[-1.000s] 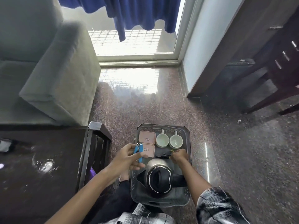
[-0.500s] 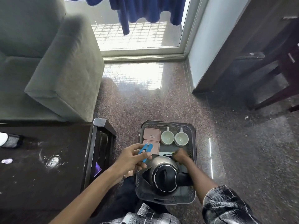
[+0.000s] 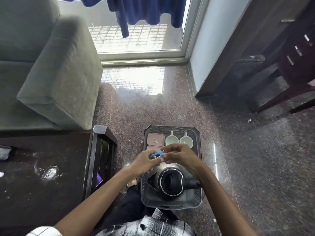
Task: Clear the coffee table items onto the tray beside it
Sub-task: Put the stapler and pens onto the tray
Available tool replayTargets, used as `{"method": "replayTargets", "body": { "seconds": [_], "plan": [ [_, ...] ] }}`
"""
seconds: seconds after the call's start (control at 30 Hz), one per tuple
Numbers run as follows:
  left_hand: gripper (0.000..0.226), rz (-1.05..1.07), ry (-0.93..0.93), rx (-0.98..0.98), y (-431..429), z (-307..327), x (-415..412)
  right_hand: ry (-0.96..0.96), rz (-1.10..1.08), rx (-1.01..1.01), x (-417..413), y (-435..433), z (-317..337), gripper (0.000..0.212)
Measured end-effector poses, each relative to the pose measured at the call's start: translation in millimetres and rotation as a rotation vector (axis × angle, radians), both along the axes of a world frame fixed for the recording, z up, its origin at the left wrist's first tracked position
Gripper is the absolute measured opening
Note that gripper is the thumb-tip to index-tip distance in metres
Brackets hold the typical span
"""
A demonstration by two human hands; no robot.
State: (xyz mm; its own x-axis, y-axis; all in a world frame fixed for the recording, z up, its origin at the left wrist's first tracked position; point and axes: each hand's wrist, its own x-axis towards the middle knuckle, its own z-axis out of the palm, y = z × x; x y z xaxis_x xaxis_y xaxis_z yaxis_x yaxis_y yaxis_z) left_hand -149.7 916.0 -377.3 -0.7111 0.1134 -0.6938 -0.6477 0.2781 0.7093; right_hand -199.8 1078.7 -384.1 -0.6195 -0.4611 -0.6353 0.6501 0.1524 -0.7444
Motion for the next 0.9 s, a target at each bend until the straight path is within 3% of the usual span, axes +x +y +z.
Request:
{"method": "replayTargets", "body": {
  "seconds": [0.23, 0.43, 0.8, 0.9],
  "plan": [
    [0.028, 0.048, -0.046, 0.008, 1, -9, 1, -0.154, -0.287, 0.219, -5, 26, -37, 0.014],
    [0.021, 0.069, -0.073, -0.004, -7, -5, 8, -0.282, -0.311, 0.472, -18, 31, -97, 0.013],
    [0.012, 0.197, -0.081, -0.001, -27, 1, 25, -0.325, -0.499, 0.545, -31, -1, -160, 0.029],
    [0.012, 0.199, -0.088, -0.008, -29, 2, 28, -0.318, -0.542, 0.583, -33, -3, -170, 0.020]
  ]
}}
